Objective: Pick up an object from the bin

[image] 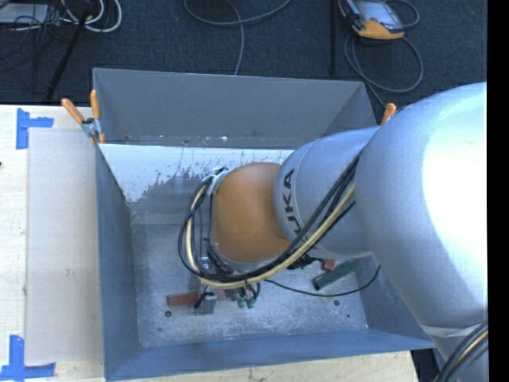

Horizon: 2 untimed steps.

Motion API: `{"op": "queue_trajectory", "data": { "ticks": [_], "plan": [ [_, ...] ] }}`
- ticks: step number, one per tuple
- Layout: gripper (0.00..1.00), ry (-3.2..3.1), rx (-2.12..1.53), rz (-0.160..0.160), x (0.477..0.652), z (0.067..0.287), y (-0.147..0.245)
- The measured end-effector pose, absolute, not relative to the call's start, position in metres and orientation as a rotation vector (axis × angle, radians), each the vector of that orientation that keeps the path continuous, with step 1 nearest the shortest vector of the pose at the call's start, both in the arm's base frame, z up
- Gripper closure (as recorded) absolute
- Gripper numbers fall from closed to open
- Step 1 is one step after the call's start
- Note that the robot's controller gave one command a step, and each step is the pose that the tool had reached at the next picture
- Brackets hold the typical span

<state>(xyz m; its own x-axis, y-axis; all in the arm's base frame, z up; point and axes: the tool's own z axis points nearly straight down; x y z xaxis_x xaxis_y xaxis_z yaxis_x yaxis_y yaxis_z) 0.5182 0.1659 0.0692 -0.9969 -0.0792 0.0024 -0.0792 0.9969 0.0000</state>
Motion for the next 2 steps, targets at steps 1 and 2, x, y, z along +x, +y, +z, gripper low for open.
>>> {"op": "queue_trajectory", "data": {
  "ticks": [1, 2],
  "plan": [
    [1.0, -3.124, 0.346, -0.001, 0.511, 0.118, 0.179],
    [1.0, -3.13, 0.337, -0.002, 0.508, 0.216, 0.181]
  ]
}}
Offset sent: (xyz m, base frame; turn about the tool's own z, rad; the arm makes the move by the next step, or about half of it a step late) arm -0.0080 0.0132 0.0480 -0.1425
